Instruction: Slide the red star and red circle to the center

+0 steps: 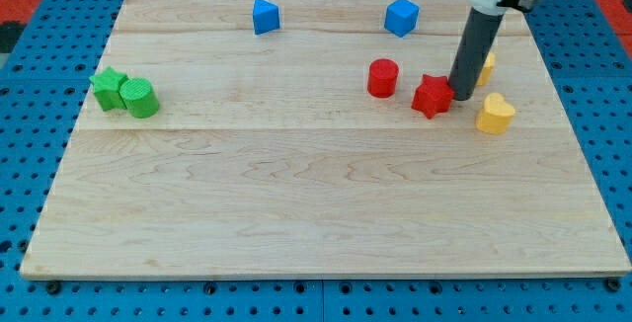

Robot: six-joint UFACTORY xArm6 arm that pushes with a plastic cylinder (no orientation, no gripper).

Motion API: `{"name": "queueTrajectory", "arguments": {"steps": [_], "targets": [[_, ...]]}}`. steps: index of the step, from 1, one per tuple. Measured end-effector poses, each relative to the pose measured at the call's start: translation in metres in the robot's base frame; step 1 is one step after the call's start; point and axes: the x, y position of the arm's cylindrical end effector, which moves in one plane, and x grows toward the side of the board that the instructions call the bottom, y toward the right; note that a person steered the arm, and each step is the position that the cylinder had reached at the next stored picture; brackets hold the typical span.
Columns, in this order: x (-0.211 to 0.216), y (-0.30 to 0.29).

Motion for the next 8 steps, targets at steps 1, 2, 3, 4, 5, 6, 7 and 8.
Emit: {"name": "queueTrajectory", "arguments": {"steps": [1,2,3,4,5,6,7,8], "targets": [[0.001,-0.001],[0.035,0.001],[0.007,-0.022],[-0.029,-0.029],[-0.029,-0.068],[-0.029,-0.114],[-0.025,-0.127],[-0.02,-0.067]]}}
